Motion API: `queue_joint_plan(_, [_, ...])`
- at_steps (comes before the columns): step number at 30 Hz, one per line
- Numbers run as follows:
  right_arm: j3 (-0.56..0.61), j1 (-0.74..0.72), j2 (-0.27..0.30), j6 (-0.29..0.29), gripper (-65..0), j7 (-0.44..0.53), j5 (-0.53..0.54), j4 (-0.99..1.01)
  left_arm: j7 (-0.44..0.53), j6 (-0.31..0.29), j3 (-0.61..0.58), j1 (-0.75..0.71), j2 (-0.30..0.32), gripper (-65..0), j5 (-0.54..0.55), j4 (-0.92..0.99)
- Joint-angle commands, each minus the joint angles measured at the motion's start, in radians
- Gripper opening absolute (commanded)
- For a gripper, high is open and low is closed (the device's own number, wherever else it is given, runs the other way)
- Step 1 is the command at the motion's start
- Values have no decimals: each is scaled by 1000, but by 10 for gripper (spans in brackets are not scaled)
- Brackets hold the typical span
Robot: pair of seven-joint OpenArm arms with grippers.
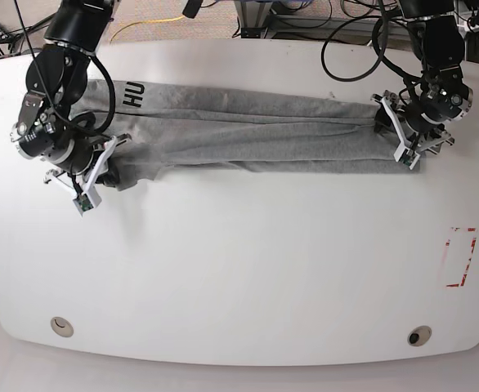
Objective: Fold the T-shirt properly
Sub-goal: 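Tuck the hanging sleeve under with the right gripper and smooth the strip, then grasp both ends of the folded strip with both grippers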
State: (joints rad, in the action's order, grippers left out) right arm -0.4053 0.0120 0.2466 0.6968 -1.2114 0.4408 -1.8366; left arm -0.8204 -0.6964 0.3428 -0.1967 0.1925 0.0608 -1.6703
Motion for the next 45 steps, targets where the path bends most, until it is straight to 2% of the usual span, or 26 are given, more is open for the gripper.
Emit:
queue_joint_plan(1, [-5, 15, 17, 1, -650, 9, 3, -65, -18, -2, -1, 4, 20, -242, -17, -3])
queue_joint_plan(6, [-13, 87, 10, 1, -650, -37, 3, -150, -18, -2, -1, 6, 22, -242, -17, -3])
queue_joint_plan(12, [-99, 144, -16, 1, -648, -43, 5, -153, -18, -2, -1, 6, 23, -242, -17, -3])
queue_joint_plan(15, [-152, 153, -25, 1, -610, -41, 3, -150, -18, -2, -1, 6, 31, -242, -17, -3])
queue_joint_plan(19, [-217, 174, -39, 1, -409, -40, 2, -150, -18, -2, -1, 3, 34, -242, -17, -3])
queue_joint_plan(21, [-280, 179, -43, 1, -244, -40, -1, -150, -18, -2, -1, 4, 34, -242, -17, -3])
queue_joint_plan(23, [-321, 179, -51, 1, -162, -38, -4, -150, -18, -2, -1, 7, 34, -242, -17, -3])
queue_joint_plan(25, [-373, 182, -68, 1, -109, -37, -3, -150, -18, -2, -3, 7, 35, -242, -17, -3])
queue_joint_plan(27, [-415, 188, -76, 1, -106, -35, 2, -153, -18, -2, -3, 7, 35, -242, -17, -3])
queue_joint_plan(31, [-426, 190, -80, 1, -106, -38, 26, -157, -18, -2, -3, 7, 35, -242, -17, -3])
queue_joint_plan(36, [-424, 225, -99, 1, -127, -41, 249, -157, -18, -2, -3, 9, 35, -242, -17, -3])
queue_joint_plan(38, [-424, 230, -103, 1, -178, -41, 341, -153, -18, -2, -3, 9, 35, -242, -17, -3])
queue_joint_plan(40, [-419, 230, -105, 1, -243, -41, 378, -147, -18, -2, -3, 7, 35, -242, -17, -3])
queue_joint_plan(45, [-330, 204, -117, 1, -450, -35, 332, -45, -18, -2, -3, 7, 35, -242, -17, -3])
